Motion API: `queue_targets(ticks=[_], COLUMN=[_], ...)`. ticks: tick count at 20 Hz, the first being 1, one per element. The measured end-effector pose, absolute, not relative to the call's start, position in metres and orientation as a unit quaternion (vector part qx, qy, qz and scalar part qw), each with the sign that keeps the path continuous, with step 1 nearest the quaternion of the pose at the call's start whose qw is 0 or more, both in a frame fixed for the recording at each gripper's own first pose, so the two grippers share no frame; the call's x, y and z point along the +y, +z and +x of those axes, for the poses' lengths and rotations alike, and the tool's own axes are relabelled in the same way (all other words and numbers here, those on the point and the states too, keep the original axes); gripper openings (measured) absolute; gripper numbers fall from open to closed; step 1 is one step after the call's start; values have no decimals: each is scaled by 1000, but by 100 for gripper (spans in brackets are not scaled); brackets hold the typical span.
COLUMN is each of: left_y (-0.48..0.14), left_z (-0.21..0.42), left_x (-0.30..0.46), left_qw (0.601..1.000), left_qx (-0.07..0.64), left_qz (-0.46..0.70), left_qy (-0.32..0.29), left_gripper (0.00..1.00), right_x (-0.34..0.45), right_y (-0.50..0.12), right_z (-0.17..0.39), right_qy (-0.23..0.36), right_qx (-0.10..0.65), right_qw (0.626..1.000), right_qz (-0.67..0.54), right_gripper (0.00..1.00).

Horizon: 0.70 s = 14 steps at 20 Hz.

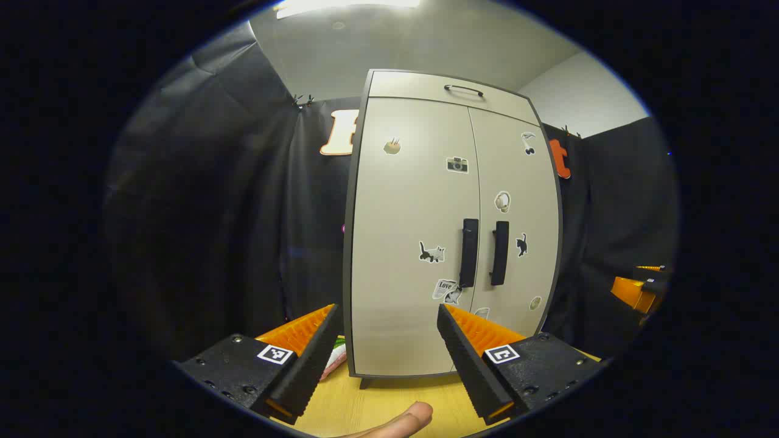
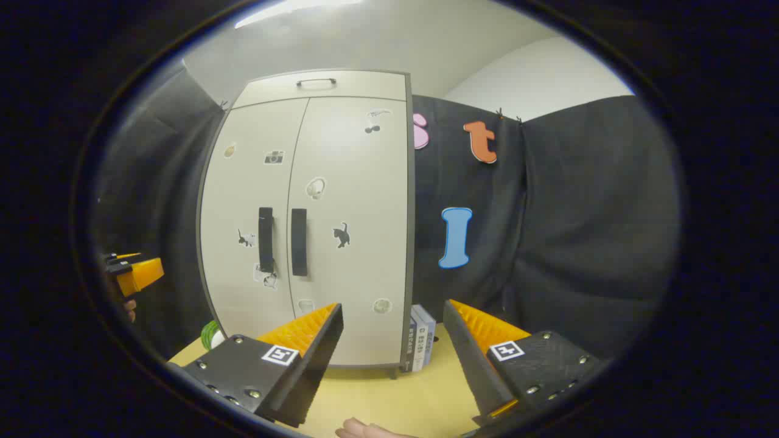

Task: Open the right door of the double-door shoe cabinet with the right hand, and open the left door with the left hand.

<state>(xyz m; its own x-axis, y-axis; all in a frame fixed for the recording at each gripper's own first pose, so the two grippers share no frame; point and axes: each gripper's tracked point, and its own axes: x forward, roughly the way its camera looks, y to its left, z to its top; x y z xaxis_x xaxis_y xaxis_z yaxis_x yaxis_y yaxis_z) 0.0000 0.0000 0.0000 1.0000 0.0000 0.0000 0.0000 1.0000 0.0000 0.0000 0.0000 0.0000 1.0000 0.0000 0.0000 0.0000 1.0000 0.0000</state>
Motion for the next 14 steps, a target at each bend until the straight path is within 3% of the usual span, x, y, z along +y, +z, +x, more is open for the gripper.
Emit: queue_targets(ticks=[2, 3, 7, 8, 9, 11, 14], left_y=[-2, -3, 6, 7, 9, 12, 15], left_z=[2, 2, 3, 3, 2, 1, -2], left_x=[-2, -3, -6, -8, -10, -14, -18], left_qw=[1000, 1000, 1000, 1000, 1000, 1000, 1000], left_qx=[2, 4, -10, -11, -13, -17, -21], left_qz=[8, 6, 10, 10, 10, 8, 8], left_qy=[1, 0, 0, -2, -3, -7, -13], left_gripper=[99, 99, 98, 98, 98, 99, 98], right_x=[1, 0, 3, 4, 6, 8, 8], right_y=[-2, -2, 3, 5, 5, 8, 10], right_z=[1, 2, 2, 2, 1, 1, 0], right_qy=[1, 1, 4, 7, 12, 19, 20], right_qx=[0, -1, -8, -10, -12, -18, -19], right_qw=[1000, 1000, 1000, 1000, 1000, 1000, 1000], right_qz=[-2, -6, -14, -12, -7, 0, 5], right_gripper=[98, 94, 94, 98, 94, 98, 94])
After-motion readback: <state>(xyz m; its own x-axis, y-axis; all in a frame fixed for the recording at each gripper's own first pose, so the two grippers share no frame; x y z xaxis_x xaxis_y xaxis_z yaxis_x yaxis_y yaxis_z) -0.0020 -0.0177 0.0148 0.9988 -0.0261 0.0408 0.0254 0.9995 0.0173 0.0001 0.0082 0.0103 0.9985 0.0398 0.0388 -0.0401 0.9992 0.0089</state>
